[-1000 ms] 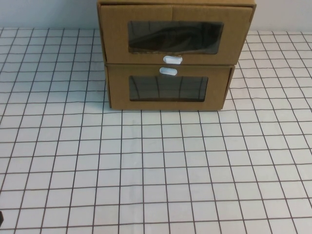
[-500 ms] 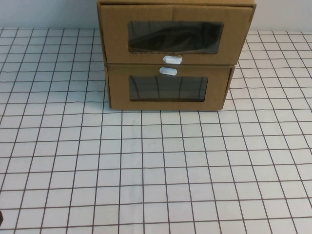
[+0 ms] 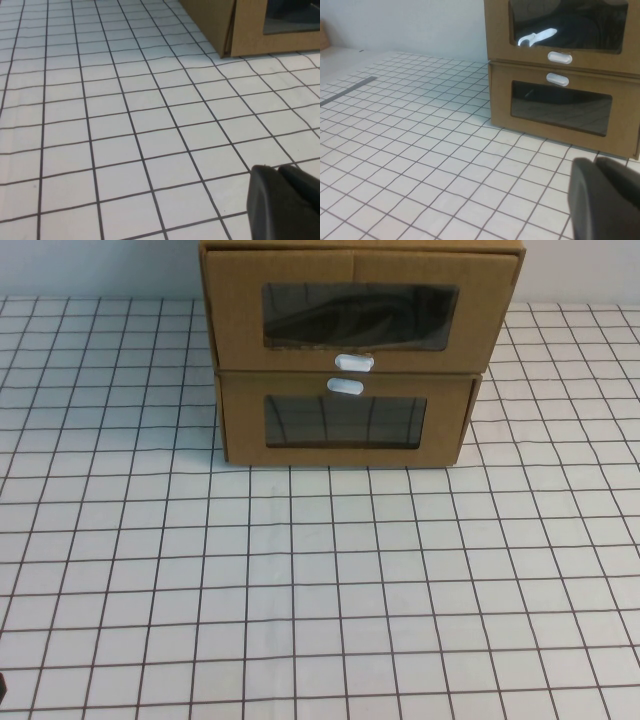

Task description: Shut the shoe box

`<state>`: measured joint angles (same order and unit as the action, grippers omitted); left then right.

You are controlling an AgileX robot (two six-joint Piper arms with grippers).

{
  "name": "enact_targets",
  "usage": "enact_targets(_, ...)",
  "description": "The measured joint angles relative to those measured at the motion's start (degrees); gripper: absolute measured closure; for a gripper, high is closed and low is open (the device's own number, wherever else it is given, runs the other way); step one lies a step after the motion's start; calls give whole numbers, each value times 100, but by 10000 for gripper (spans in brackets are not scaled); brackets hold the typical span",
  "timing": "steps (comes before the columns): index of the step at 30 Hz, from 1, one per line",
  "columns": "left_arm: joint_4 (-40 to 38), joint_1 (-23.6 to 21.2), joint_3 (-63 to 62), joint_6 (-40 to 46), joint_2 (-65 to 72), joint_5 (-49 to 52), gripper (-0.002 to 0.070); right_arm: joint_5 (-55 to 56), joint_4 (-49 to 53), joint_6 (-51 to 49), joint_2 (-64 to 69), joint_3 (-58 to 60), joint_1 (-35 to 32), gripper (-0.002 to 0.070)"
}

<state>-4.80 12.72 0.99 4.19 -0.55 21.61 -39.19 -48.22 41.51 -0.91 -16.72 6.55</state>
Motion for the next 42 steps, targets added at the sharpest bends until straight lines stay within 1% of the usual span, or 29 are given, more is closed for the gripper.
enact_targets(5,9,0,0,0,0,0,680,10,46,0,0,0,0,691)
enact_targets(7,9,0,0,0,0,0,680,176,330,0,0,0,0,692)
enact_targets(9,9,0,0,0,0,0,680,407,827,-62,0,0,0,692)
enact_targets(11,9,0,0,0,0,0,680,633,1504,-569,0,10,0,692)
enact_targets(16,9,0,0,0,0,0,680,850,3610,-2571,0,313,0,692)
enact_targets(19,9,0,0,0,0,0,680,993,4183,-3423,0,702,0,692)
enact_targets(22,9,0,0,0,-10,0,680,1337,4329,-3782,0,1161,0,692)
enact_targets(26,9,0,0,0,-10,0,680,1499,4353,-3874,0,1722,0,692)
enact_targets(32,9,0,0,0,-10,0,680,1745,4368,-3887,0,1786,0,692)
enact_targets(42,9,0,0,0,-10,0,680,1756,4368,-3890,0,1793,0,691)
